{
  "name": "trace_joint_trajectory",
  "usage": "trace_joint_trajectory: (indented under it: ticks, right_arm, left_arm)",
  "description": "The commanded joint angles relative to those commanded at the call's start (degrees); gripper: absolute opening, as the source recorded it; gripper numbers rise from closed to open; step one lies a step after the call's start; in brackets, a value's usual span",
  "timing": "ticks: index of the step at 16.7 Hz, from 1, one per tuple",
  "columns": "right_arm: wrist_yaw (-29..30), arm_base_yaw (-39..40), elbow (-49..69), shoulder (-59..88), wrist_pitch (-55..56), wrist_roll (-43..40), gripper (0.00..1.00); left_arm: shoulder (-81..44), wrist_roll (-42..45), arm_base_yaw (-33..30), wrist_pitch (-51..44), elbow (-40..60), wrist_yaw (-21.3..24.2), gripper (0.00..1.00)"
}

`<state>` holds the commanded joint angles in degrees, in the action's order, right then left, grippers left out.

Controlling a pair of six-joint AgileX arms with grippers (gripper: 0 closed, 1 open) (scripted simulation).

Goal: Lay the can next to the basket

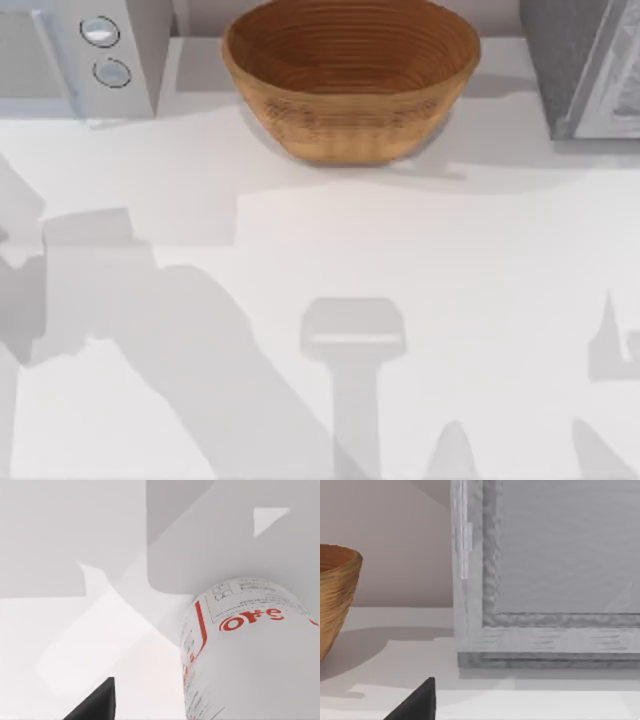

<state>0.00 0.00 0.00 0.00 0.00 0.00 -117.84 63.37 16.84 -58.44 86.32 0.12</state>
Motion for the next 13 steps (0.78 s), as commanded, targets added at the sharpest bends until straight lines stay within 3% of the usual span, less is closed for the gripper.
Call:
trace_joint_trajectory:
  ticks: [1, 13]
  right_arm:
    - [0.0, 0.0, 0.0, 0.0, 0.0, 0.0, 1.0]
    - [0.0, 0.0, 0.0, 0.0, 0.0, 0.0, 1.0]
  left_arm:
    - [0.0, 0.0, 0.0, 0.0, 0.0, 0.0, 1.0]
    - [0.0, 0.0, 0.0, 0.0, 0.0, 0.0, 0.1]
